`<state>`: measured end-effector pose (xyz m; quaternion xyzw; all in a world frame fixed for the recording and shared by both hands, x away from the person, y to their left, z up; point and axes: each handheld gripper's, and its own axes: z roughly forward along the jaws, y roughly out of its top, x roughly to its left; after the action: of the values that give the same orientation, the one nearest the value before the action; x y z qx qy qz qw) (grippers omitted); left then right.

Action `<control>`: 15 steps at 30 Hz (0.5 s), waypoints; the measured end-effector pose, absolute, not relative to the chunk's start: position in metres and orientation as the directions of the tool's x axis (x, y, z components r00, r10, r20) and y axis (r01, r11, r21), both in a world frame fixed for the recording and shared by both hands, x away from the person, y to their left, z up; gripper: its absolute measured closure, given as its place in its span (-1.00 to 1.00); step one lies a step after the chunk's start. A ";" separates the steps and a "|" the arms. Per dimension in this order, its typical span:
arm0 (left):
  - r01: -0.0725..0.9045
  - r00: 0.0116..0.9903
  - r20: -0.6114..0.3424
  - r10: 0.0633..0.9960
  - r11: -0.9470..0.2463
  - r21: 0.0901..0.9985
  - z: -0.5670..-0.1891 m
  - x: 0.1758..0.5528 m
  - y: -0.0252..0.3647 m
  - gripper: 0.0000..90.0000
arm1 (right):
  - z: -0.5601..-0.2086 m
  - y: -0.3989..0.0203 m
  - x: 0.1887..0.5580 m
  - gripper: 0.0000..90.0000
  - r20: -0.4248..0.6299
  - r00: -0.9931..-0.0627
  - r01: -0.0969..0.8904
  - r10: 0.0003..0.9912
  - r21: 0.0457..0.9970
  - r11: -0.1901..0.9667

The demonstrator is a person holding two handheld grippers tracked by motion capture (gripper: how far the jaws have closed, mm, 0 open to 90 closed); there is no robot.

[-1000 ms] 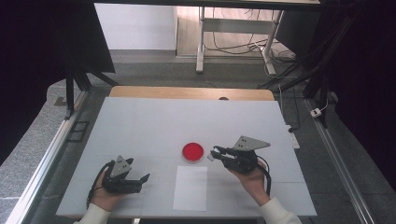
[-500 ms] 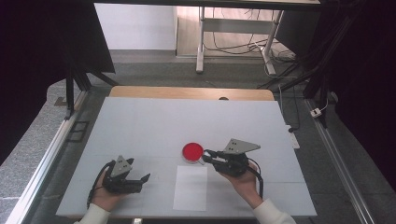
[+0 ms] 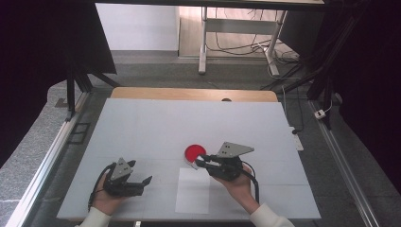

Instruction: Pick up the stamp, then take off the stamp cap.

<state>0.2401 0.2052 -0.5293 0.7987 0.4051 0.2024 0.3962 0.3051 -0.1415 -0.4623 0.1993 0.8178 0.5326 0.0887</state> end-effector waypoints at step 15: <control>0.475 0.590 0.014 0.808 -0.361 0.802 -0.526 0.238 0.200 -0.66 | -0.463 -0.144 0.304 0.66 0.063 -0.903 0.230 0.425 0.907 0.353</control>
<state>0.2383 0.1996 -0.5259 0.7981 0.4019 0.2090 0.3972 0.3043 -0.1442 -0.4626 0.2003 0.8175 0.5322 0.0915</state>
